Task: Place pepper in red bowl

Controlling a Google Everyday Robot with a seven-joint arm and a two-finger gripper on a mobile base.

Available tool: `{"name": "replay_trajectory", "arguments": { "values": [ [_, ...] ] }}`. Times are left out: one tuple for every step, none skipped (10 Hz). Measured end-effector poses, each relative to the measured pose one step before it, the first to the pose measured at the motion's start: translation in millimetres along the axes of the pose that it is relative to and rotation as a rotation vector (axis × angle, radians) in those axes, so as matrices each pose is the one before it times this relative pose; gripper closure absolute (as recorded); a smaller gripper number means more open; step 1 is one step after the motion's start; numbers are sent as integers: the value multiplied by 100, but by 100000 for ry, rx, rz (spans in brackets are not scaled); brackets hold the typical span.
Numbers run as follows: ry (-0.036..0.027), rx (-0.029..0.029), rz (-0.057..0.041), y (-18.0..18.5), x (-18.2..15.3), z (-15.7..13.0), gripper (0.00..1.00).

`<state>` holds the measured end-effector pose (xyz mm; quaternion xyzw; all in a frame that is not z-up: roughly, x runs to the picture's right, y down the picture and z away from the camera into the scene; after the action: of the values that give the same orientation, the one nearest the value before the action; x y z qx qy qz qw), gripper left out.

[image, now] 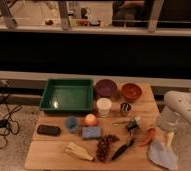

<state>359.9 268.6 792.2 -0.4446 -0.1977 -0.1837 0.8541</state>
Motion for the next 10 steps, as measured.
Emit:
{"name": "replay_trajectory", "arguments": {
  "values": [
    [-266, 223, -1634, -408, -669, 167, 25],
    [-12, 362, -1333, -413, -499, 107, 33],
    [36, 114, -1296, -319, -471, 133, 45],
    [-44, -67, -452, -59, -181, 80, 52],
    [20, -69, -332, -79, -95, 106, 63],
    [-276, -288, -205, -79, -50, 288, 74],
    [-333, -39, 274, -48, 113, 222, 84],
    [-874, 70, 172, -108, 117, 401, 95],
    [23, -134, -8, 50, 25, 20, 99],
    [110, -121, 15, 60, 46, -70, 100]
  ]
}}
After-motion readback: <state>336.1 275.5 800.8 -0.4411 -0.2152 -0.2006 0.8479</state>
